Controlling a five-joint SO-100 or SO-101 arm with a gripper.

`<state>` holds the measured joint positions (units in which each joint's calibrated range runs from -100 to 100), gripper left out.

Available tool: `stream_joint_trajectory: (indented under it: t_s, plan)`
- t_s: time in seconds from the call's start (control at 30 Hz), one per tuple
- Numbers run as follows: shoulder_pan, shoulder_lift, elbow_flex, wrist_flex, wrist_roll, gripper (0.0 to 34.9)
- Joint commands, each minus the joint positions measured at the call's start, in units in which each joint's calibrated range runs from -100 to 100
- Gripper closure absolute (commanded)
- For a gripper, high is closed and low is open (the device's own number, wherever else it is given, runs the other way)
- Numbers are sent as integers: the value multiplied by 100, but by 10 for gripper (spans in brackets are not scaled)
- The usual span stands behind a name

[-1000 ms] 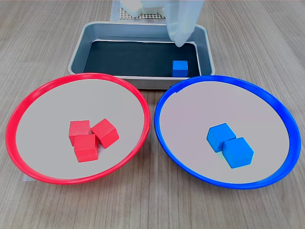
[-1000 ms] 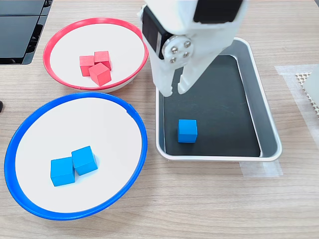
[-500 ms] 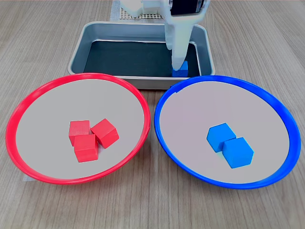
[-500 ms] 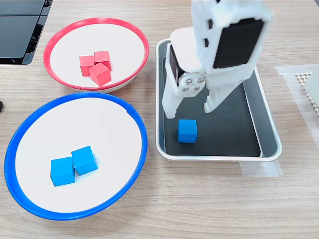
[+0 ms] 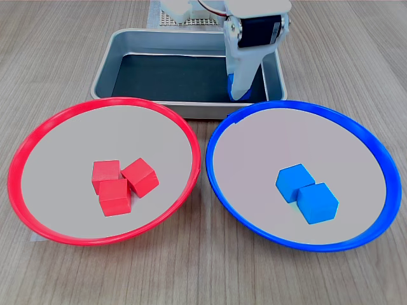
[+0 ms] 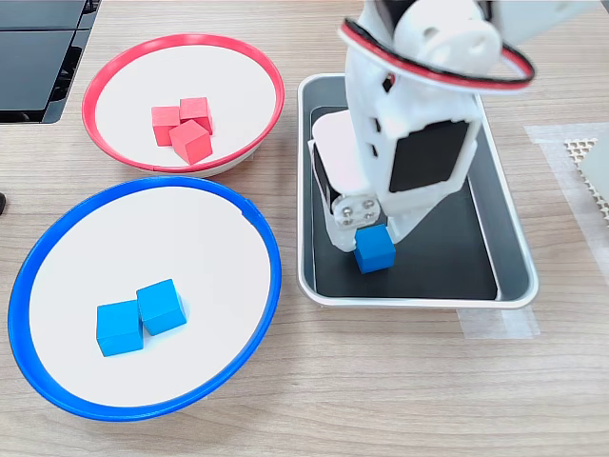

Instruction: Move six blocks from tray to matching dishes

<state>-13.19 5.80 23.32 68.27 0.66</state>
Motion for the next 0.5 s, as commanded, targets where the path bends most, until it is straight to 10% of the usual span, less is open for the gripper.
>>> stream_joint_trajectory:
  t_s: [0.0,0.33,0.47]
  plan:
    - [6,-123,-1135,895,171,335]
    - [119,1437,-4840,763,-103,326]
    - [15,1889,-4749,86,225,192]
